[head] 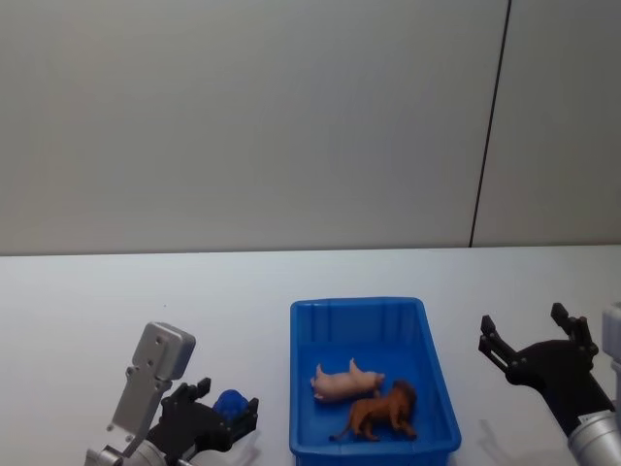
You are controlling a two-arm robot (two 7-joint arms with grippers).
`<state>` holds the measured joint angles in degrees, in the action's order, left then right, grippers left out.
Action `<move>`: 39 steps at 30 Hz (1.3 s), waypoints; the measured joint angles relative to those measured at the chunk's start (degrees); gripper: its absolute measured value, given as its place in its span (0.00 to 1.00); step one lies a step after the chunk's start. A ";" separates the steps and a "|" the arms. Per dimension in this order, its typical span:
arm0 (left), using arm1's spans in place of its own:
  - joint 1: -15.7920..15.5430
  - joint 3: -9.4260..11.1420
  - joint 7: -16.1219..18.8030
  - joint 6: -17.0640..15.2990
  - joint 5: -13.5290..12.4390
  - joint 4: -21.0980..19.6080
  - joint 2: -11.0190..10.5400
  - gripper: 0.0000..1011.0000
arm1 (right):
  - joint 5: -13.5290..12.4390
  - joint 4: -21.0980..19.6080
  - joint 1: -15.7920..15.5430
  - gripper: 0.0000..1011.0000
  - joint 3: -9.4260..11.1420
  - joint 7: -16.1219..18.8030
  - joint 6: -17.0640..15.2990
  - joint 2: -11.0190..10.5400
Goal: Pick up the two dolls from the table and place them into the box.
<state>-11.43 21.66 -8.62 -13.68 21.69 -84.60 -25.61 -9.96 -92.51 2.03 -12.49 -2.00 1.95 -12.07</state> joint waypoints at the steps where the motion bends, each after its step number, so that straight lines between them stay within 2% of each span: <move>1: -0.09 0.00 -0.25 -0.02 0.00 0.15 0.05 0.83 | 0.00 0.00 0.00 0.99 0.00 0.00 0.00 0.00; 4: -0.48 0.00 -1.37 -0.21 0.00 1.14 0.28 0.72 | 0.00 0.00 0.00 0.99 0.00 0.00 0.00 0.00; 5: -0.65 0.00 -1.78 -0.33 0.01 1.53 0.37 0.72 | 0.00 0.00 0.00 0.99 0.00 0.00 0.00 0.00; 7: -0.85 0.02 -2.29 -0.51 -0.08 2.02 0.51 0.62 | 0.00 0.00 0.00 0.99 0.00 0.00 0.00 0.00; 8: -0.91 0.02 -2.42 -0.56 -0.12 2.16 0.54 0.62 | 0.00 0.00 0.00 0.99 0.00 0.00 0.00 0.00; 10: -1.10 0.03 -2.75 -0.73 -0.37 2.59 0.65 0.52 | 0.00 0.00 0.00 0.99 0.00 0.00 0.00 0.00; 13: -1.22 0.04 -2.92 -0.83 -0.61 2.91 0.72 0.47 | 0.00 0.00 0.00 0.99 0.00 0.00 0.00 0.00; 14: -1.30 0.05 -2.98 -0.88 -0.84 3.11 0.77 0.40 | 0.00 0.00 0.00 0.99 0.00 0.00 0.00 0.00; 17: -1.40 0.06 -3.04 -0.90 -1.21 3.32 0.84 0.31 | 0.00 0.00 0.00 0.99 0.00 0.00 0.00 0.00; 26: -1.73 0.08 -2.71 0.17 -3.04 3.69 1.02 0.25 | 0.00 0.01 0.00 0.99 0.00 0.00 0.00 0.00; 39: -2.17 -0.58 -2.15 4.97 -5.03 0.88 0.82 0.19 | 0.00 0.01 0.00 0.99 0.00 0.01 0.00 0.00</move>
<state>-13.60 21.08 -10.77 -8.71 16.66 -83.72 -24.79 -9.96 -92.50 2.03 -12.49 -1.99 1.96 -12.06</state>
